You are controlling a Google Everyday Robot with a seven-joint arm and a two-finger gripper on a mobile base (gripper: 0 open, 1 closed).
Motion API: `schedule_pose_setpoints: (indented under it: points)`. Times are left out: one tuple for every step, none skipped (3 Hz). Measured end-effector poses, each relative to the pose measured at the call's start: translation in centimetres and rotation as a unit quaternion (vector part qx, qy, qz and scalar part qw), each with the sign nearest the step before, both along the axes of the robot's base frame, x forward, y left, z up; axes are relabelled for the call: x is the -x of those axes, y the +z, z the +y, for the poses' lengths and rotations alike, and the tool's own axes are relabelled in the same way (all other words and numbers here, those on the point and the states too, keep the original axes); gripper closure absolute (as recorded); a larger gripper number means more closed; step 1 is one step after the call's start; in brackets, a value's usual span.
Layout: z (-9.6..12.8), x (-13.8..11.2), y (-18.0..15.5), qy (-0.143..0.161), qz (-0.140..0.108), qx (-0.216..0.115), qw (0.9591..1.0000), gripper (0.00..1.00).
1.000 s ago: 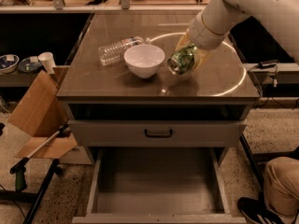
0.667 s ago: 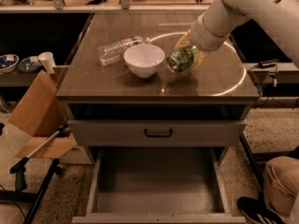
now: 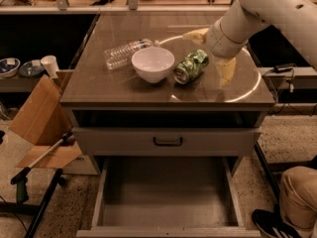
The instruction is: Pick green can from middle drawer and place on counter
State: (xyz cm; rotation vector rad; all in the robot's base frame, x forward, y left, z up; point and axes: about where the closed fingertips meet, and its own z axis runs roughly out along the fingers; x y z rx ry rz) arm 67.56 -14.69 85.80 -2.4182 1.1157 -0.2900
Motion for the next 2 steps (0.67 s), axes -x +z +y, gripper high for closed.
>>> schedule_pose_setpoints:
  points:
    - [-0.69,1.69,0.85,-0.009,-0.006,0.002,0.9999,0.0]
    - [-0.69,1.69,0.84,-0.009,-0.006,0.002,0.9999,0.0]
